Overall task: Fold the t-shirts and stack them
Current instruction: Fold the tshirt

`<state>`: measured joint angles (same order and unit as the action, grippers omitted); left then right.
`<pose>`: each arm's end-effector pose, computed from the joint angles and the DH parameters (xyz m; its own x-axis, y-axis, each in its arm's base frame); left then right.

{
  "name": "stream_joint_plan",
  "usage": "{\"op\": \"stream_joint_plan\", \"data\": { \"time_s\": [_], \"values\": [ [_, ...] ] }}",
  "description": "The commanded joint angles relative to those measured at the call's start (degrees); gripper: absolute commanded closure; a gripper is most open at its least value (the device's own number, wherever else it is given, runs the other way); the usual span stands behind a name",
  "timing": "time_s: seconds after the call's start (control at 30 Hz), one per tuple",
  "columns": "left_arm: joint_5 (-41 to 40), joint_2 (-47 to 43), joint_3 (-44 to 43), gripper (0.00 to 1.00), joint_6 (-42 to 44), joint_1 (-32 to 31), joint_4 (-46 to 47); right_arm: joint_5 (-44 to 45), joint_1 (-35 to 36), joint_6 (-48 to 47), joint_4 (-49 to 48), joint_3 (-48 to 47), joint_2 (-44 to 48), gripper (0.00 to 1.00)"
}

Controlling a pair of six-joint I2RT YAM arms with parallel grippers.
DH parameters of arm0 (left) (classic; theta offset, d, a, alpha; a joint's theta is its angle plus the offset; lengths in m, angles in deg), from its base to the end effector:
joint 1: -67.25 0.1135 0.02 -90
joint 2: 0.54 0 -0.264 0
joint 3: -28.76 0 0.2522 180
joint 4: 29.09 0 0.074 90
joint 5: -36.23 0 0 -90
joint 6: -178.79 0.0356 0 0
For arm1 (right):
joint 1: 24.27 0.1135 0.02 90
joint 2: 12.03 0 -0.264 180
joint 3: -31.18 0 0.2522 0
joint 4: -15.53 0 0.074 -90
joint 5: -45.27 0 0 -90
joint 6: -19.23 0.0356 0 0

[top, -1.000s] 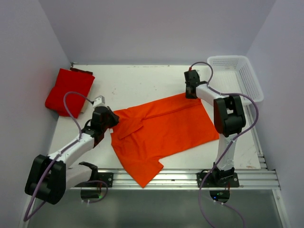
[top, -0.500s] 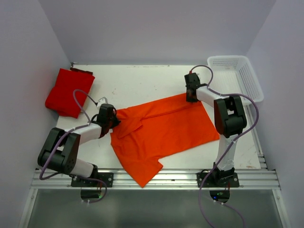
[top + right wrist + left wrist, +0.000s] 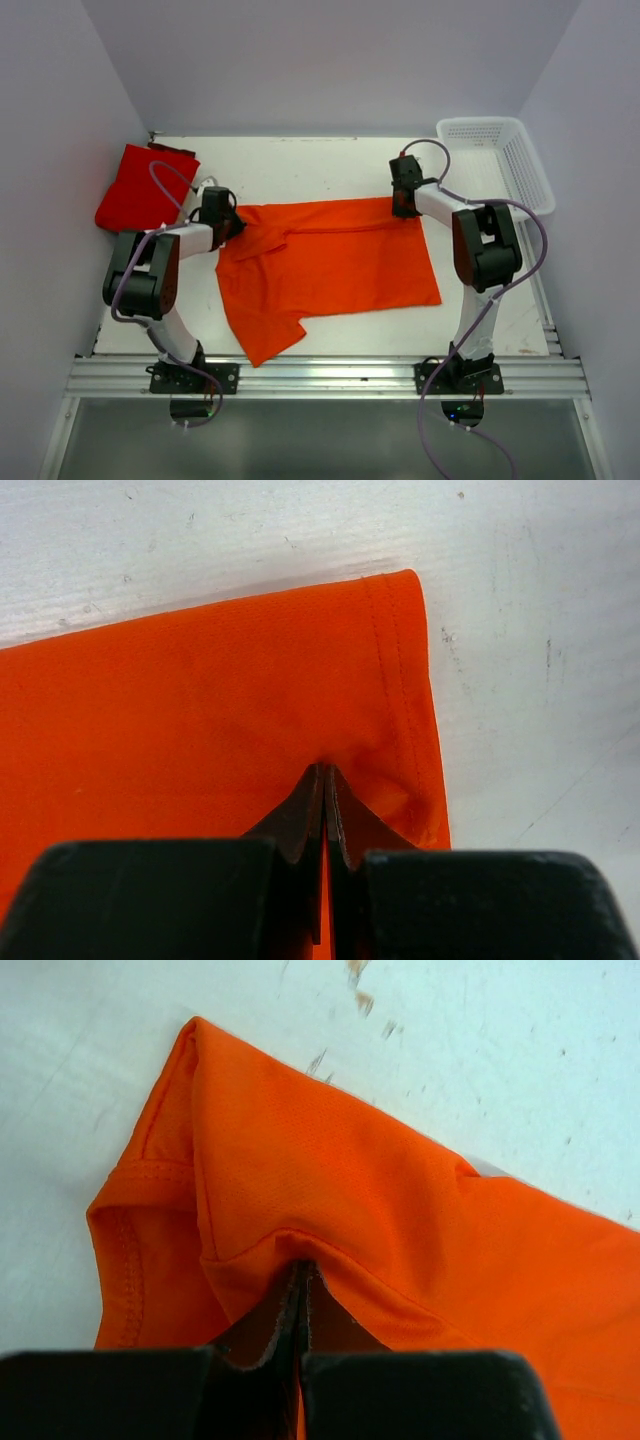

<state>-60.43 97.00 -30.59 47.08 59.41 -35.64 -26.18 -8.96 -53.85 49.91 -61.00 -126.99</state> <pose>0.3280 -0.0410 0.1423 -0.5564 -0.5905 -0.5846 -0.4237 0.8068 -0.4117 0.4104 0.1006 0.1647 -0.7997 0.0671 -0.5966 0.1556 0.9830 -0.0979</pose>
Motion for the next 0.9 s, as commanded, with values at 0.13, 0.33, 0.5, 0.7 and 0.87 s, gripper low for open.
{"op": "stream_joint_plan", "data": {
  "time_s": [0.13, 0.33, 0.5, 0.7, 0.87],
  "values": [
    [8.0, 10.2, -12.0, 1.00, 5.1, 1.5, -0.3, -0.6, -0.3, 2.1, -0.2, 1.5, 4.1, 1.00],
    [14.7, 17.7, -18.9, 1.00, 6.6, 3.6, -0.3, -0.2, -0.3, 2.4, -0.6, 2.3, 4.9, 1.00],
    [17.8, 11.9, -14.4, 1.00, 6.9, 4.2, 6.6, -0.3, -0.3, 1.9, -6.3, 4.0, 8.7, 1.00],
    [14.5, -9.1, -3.8, 0.91, 11.1, 3.7, 15.4, -1.5, 1.5, -0.1, -23.5, 17.9, 23.0, 1.00],
    [7.3, -25.2, -2.2, 0.46, 12.9, -0.7, -5.3, -4.6, 4.6, 0.6, -16.5, 20.1, 30.9, 0.63]
  ]
}}
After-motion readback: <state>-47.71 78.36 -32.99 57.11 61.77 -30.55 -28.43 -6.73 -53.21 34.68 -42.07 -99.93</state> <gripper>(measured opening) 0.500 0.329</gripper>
